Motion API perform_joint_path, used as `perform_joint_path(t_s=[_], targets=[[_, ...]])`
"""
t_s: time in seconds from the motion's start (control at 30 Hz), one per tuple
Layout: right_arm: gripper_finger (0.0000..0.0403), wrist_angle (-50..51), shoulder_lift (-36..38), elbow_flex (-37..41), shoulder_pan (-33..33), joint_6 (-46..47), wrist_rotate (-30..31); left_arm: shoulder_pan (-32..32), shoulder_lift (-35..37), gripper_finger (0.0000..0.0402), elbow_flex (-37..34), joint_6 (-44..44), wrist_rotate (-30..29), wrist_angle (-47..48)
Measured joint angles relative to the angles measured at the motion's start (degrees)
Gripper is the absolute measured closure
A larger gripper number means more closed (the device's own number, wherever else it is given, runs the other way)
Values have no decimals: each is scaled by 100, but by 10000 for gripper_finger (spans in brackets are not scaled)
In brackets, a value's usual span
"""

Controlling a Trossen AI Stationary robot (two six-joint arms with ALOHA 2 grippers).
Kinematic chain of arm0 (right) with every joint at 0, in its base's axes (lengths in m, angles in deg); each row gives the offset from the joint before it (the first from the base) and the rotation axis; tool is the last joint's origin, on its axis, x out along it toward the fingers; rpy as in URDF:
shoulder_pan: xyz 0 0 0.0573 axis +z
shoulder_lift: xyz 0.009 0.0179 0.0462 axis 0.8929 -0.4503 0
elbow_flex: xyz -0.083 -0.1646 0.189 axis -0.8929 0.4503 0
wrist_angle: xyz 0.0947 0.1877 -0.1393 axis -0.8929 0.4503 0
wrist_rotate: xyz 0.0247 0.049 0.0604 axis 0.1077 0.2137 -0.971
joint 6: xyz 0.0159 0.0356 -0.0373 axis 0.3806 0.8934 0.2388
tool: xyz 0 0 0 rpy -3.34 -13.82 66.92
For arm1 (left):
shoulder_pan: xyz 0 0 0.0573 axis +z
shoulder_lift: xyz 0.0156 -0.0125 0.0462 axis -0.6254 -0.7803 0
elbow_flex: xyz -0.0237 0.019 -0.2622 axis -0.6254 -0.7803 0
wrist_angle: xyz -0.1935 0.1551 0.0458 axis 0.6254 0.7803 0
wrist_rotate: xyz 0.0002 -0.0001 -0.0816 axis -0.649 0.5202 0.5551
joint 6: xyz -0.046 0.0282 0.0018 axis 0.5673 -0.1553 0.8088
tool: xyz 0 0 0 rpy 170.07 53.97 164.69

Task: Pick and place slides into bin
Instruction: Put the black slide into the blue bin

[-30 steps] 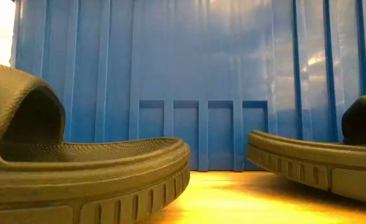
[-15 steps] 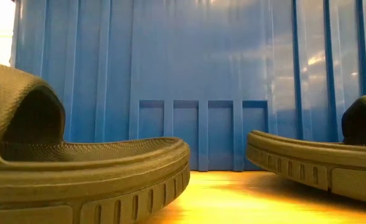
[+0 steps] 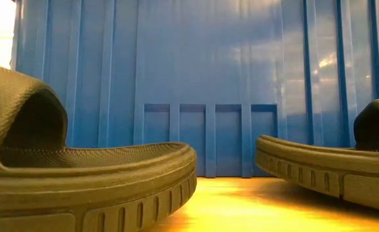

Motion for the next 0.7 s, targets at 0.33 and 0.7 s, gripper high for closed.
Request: perform_joint_path(t_s=[0.33, 0.7], targets=[[212, 13, 642, 1516, -508, 1366, 1190, 2, -71, 176, 2, 159, -717, -15], [214, 4, 1124, 3139, -566, 4986, 738, 4, -262, 176, 2, 150, -990, -28]])
